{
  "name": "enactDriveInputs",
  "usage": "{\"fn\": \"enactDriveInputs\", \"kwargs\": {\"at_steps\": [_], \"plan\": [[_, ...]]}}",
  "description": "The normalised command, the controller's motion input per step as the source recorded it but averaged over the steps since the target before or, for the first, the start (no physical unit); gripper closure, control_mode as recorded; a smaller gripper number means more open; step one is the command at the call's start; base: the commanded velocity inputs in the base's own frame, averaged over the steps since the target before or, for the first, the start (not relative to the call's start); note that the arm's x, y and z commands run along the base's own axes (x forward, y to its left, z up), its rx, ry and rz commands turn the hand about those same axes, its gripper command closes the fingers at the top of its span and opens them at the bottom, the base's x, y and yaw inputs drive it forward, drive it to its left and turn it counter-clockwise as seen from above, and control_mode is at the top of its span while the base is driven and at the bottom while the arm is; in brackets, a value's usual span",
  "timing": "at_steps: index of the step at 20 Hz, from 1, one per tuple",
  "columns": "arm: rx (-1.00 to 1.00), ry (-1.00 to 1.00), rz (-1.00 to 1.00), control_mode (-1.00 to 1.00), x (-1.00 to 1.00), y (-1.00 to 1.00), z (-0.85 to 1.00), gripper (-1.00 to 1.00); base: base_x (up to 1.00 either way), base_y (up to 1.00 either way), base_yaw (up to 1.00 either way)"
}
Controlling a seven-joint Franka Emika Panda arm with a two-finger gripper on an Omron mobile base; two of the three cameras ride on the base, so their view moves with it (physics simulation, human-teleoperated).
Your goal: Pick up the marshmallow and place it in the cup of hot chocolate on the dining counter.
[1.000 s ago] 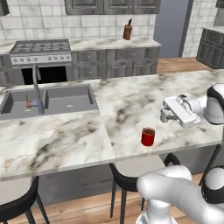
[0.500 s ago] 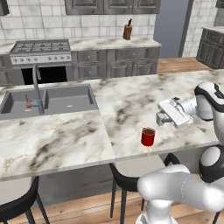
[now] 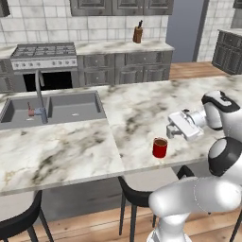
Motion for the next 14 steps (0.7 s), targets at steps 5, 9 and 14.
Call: {"fn": "enactDriveInputs", "kwargs": {"at_steps": [5, 9, 14], "plan": [[0.0, 0.0, 0.0, -1.0, 0.2, -0.01, -0.35, 1.0, 0.0, 0.0, 0.0], [0.0, 0.0, 0.0, -1.0, 0.01, -0.04, -0.3, 1.0, 0.0, 0.0, 0.0], [0.0, 0.0, 0.0, -1.0, 0.02, 0.0, -0.23, 1.0, 0.0, 0.0, 0.0]]}}
